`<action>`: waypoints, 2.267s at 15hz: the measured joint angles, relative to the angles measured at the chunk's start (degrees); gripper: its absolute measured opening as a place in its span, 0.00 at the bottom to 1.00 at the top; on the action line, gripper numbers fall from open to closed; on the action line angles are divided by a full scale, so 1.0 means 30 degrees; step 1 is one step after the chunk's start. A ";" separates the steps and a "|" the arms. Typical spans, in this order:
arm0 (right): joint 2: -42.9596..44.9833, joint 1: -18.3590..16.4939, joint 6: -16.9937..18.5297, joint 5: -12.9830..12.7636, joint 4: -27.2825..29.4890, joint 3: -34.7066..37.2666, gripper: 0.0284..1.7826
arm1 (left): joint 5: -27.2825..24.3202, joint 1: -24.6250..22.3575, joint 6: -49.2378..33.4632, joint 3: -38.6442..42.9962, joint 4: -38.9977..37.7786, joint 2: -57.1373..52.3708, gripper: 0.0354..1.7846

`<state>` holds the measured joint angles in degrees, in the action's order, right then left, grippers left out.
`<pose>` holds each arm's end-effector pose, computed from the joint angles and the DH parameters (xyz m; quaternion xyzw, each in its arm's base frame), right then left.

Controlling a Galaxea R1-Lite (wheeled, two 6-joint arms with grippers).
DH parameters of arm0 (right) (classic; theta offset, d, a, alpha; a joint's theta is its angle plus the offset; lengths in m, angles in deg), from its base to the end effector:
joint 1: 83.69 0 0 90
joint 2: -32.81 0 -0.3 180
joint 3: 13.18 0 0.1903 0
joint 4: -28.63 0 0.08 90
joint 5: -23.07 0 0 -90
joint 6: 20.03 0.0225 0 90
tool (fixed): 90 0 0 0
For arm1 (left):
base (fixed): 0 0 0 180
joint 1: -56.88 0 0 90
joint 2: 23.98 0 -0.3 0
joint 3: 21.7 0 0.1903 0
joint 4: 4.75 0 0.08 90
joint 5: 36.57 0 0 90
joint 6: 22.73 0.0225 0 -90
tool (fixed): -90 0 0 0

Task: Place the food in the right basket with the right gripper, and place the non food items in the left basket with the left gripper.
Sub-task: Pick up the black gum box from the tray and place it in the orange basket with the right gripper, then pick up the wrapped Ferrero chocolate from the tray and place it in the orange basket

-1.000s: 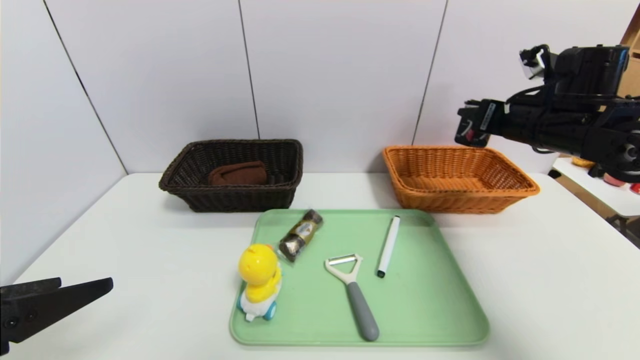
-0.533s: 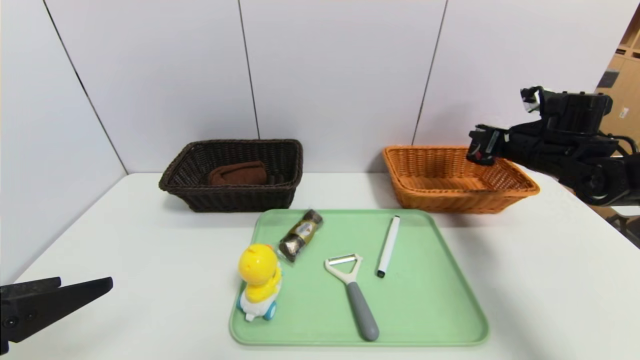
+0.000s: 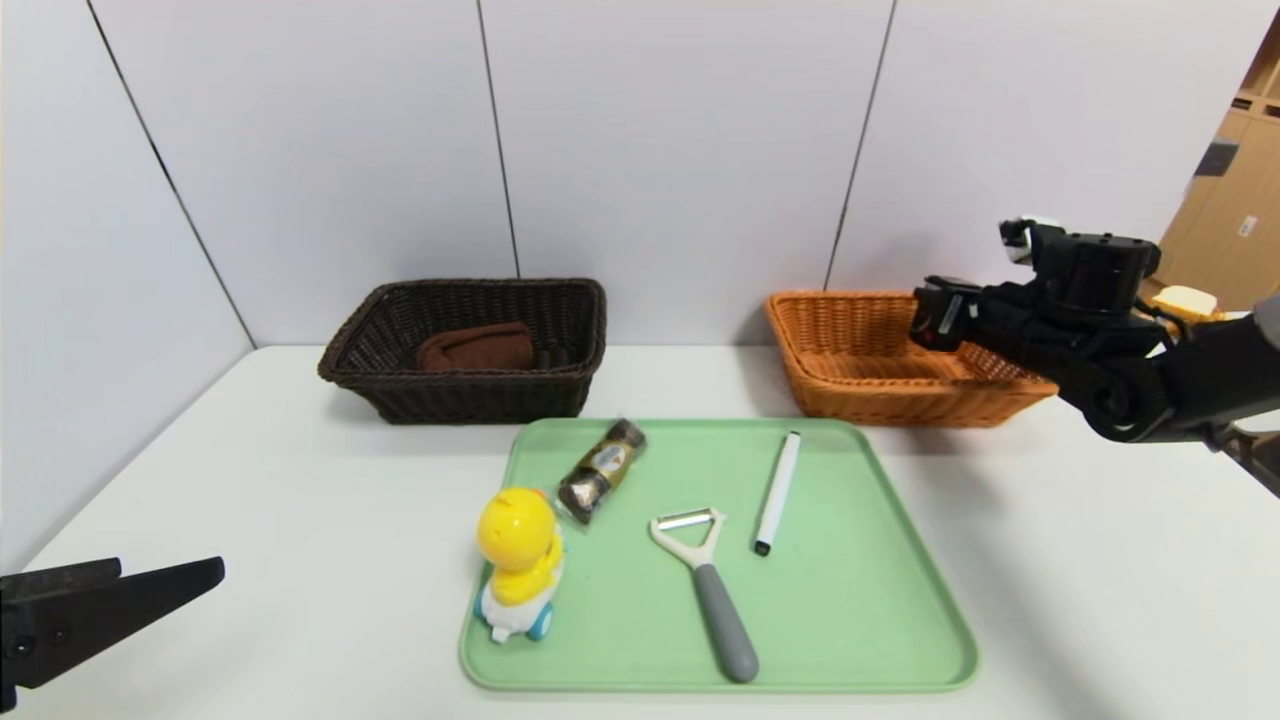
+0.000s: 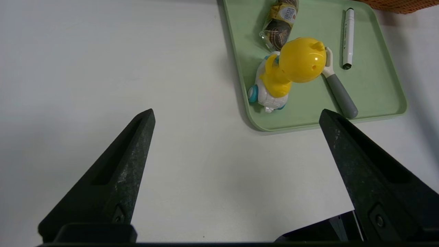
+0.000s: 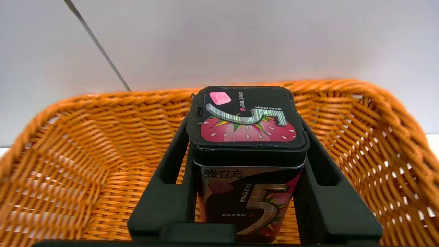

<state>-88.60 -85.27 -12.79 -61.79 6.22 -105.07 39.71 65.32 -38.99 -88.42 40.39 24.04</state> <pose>0.4235 -0.0097 0.1496 0.0666 0.0637 0.0270 0.9954 0.0692 -0.0157 0.2387 -0.1455 0.2526 -0.1529 0.9443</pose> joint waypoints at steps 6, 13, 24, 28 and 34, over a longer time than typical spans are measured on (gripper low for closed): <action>-0.0658 -0.0016 -0.0240 -0.0337 -0.0045 -0.0138 0.50 | 0.0000 0.0000 0.0000 0.0045 0.0000 -0.0004 0.94; -0.0488 -0.0016 -0.0191 -0.0504 0.0073 -0.0947 0.77 | 0.0000 -0.0028 0.0004 0.0154 0.0000 -0.0093 0.94; 0.5421 0.5587 0.4697 -0.0345 1.9334 -1.0325 0.91 | 0.0000 -0.0028 -0.0484 0.0045 0.0016 -0.0195 0.94; 0.4836 1.0025 0.9261 0.0150 2.7530 -1.4186 0.93 | -0.0004 -0.0020 -0.0419 -0.0008 -0.0008 -0.0565 0.94; 0.2629 1.3828 1.5043 0.0459 2.8855 -1.4426 0.95 | -0.0037 0.0008 -0.0423 0.0167 0.0024 -0.1390 0.94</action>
<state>-80.72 -43.78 32.34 -60.41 92.78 -148.34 39.60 65.34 -40.26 -87.92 40.46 19.87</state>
